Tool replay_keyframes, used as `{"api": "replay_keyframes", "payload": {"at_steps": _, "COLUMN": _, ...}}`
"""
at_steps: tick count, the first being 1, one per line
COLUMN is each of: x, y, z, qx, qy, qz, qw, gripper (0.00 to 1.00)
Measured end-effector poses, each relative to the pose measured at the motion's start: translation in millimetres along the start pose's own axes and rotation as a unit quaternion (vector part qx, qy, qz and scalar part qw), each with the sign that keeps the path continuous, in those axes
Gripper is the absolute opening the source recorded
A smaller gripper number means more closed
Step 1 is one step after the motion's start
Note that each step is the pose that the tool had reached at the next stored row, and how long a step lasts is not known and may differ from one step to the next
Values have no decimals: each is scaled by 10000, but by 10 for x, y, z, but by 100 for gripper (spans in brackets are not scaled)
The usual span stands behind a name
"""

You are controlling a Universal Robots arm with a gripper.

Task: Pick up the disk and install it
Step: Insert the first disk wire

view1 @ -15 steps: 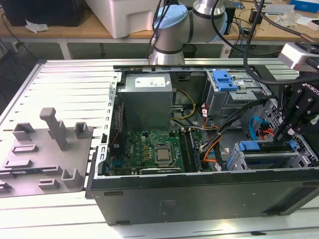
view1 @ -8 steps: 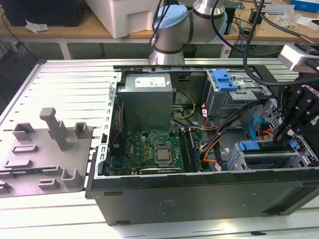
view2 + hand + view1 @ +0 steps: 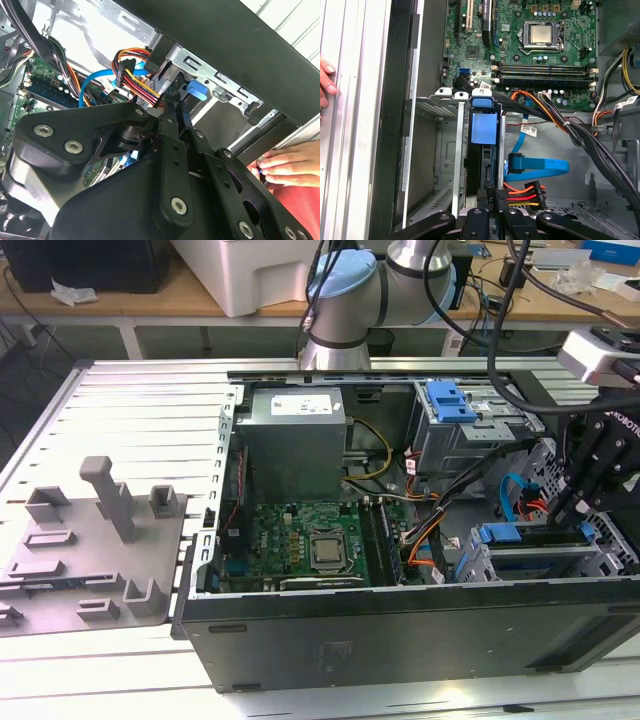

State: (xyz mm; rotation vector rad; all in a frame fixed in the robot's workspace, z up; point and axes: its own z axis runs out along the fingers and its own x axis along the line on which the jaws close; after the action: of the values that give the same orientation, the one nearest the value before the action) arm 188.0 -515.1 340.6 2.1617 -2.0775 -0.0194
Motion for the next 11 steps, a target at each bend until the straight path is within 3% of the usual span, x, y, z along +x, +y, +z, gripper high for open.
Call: {"api": "replay_keyframes", "payload": {"at_steps": 11, "x": 16, "y": 1, "z": 2, "qx": 1, "qy": -5, "qz": 0, "qw": 10000, "gripper": 17}}
